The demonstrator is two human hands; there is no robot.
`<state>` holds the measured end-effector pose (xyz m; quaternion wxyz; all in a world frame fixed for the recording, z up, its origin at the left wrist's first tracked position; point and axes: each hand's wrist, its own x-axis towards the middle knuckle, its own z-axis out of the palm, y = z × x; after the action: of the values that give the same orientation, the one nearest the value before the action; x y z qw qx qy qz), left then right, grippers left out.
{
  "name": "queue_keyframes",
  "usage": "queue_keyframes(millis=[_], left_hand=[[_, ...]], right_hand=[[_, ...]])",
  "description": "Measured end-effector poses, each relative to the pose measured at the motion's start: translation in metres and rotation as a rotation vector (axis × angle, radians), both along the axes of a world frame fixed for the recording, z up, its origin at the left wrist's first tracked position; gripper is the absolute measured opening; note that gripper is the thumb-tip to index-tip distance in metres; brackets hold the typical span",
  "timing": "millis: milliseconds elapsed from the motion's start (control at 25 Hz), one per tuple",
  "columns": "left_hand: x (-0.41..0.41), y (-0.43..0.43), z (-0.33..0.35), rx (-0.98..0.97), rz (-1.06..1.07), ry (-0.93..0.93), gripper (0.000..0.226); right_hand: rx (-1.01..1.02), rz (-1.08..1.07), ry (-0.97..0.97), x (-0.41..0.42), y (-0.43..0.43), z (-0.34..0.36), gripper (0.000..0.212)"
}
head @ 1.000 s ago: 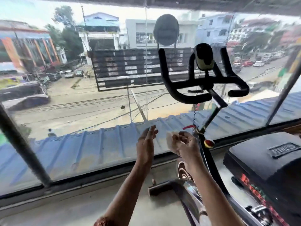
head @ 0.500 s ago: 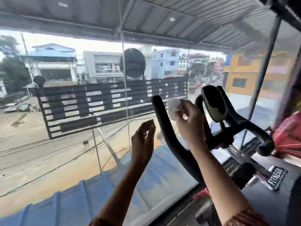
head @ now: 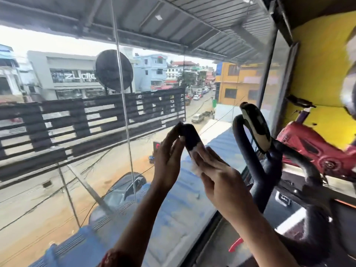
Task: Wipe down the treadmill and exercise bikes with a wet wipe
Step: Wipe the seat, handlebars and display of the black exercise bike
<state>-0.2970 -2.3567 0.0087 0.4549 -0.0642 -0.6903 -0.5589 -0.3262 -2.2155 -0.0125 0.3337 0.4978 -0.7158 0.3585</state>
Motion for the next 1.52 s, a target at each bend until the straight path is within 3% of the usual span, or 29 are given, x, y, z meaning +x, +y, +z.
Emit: queue_keyframes(millis=[120, 240, 400, 520, 600, 760, 880, 1000, 1240, 1360, 1520], left_hand=[[-0.006, -0.009, 0.001, 0.000, -0.043, 0.038, 0.032], [-0.007, -0.005, 0.001, 0.075, -0.109, 0.069, 0.026], [-0.003, -0.001, 0.002, 0.233, -0.247, 0.112, 0.022], [-0.003, -0.001, 0.001, 0.208, -0.185, 0.081, 0.025], [-0.004, -0.001, 0.000, 0.205, -0.146, 0.044, 0.029], [-0.003, -0.001, -0.006, -0.088, 0.130, 0.043, 0.040], [0.000, 0.000, -0.015, -0.403, 0.283, 0.133, 0.043], [0.005, 0.001, -0.025, -0.549, 0.288, 0.135, 0.050], [0.011, 0.030, -0.057, -0.836, 0.309, 0.130, 0.045], [0.015, 0.062, -0.080, -0.867, 0.310, 0.118, 0.043], [0.028, 0.099, -0.100, -0.934, 0.304, 0.062, 0.046]], right_hand=[[-0.050, 0.165, -0.224, 0.010, 0.035, 0.007, 0.025], [-0.255, 0.288, -0.390, 0.002, 0.010, 0.055, 0.019], [-0.132, -0.087, -0.065, -0.006, -0.057, 0.044, 0.030], [-0.010, -0.241, 0.165, 0.005, -0.031, -0.009, 0.035], [-0.032, -0.247, 0.164, 0.024, 0.000, -0.027, 0.030], [-0.347, -0.090, -0.141, 0.014, 0.009, 0.022, 0.030], [-0.179, 0.011, -0.300, 0.000, -0.031, 0.056, 0.042], [-0.053, -0.115, -0.178, 0.010, -0.042, 0.022, 0.047], [0.078, -0.524, 0.058, 0.031, 0.028, -0.059, 0.049], [0.189, -0.576, 0.168, 0.040, 0.064, -0.081, 0.050], [0.167, -0.598, 0.128, 0.048, 0.121, -0.103, 0.044]])
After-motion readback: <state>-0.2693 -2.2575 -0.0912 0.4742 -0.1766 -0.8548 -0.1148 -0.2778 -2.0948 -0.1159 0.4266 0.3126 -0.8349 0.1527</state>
